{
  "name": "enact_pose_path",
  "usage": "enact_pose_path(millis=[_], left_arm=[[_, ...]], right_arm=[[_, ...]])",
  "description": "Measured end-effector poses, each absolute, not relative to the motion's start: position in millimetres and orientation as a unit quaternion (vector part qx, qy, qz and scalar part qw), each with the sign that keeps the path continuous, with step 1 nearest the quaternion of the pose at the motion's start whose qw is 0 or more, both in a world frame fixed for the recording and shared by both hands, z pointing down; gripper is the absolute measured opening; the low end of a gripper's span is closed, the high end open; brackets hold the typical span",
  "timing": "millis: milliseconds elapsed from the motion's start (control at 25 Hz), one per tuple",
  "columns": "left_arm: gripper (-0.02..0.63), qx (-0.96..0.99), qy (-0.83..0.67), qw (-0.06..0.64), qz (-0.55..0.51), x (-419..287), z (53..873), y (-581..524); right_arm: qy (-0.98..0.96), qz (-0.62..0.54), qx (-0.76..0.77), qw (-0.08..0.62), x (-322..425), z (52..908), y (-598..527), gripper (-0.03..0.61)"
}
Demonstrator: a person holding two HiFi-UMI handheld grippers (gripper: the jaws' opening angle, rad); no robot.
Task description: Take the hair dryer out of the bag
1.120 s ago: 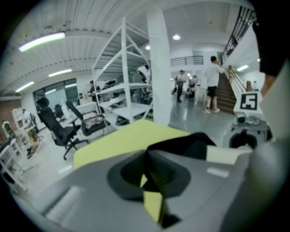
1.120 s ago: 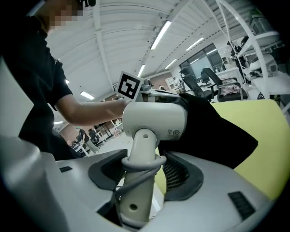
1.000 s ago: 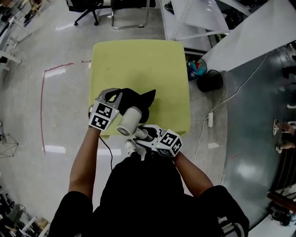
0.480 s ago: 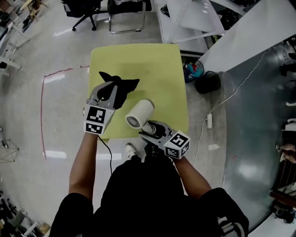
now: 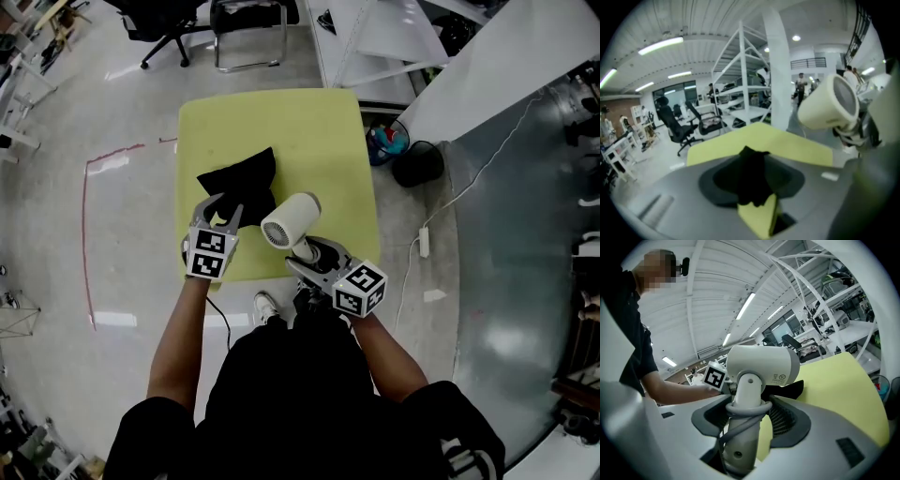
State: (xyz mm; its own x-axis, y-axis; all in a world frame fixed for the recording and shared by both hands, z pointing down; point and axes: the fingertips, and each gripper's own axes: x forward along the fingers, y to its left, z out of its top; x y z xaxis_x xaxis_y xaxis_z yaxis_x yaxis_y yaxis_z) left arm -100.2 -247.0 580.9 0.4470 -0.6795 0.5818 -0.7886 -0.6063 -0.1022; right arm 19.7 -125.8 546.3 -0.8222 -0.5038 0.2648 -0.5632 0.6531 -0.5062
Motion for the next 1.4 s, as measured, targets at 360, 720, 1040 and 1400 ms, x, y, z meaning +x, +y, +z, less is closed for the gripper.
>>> enact_pose_path(millis=[360,720,1040,1400], left_arm=[[0.259,0.851,-0.433,0.104,0.280,-92.1,586.0,-188.0],[0.106,0.851,-0.495,0.120,0.128,-101.3,513.5,-162.6],[0.008,0.848,-0.513,0.094,0.091,-112.6,468.1,-169.6],[0.008,0.855,-0.511,0.074,0.054,-120.5,428.5,-170.6]], right_arm=[[-0.894,0.268,0.356,0.049,32.8,540.2,-145.8,0.244],[-0.884,0.204,0.421,-0.005,41.4,488.9,-165.8,0.243],[-0.890,0.140,0.432,-0.031,32.1,428.5,-173.3,0.244],[-0.884,0.103,0.455,-0.023,28.2,401.5,-176.4,0.244]])
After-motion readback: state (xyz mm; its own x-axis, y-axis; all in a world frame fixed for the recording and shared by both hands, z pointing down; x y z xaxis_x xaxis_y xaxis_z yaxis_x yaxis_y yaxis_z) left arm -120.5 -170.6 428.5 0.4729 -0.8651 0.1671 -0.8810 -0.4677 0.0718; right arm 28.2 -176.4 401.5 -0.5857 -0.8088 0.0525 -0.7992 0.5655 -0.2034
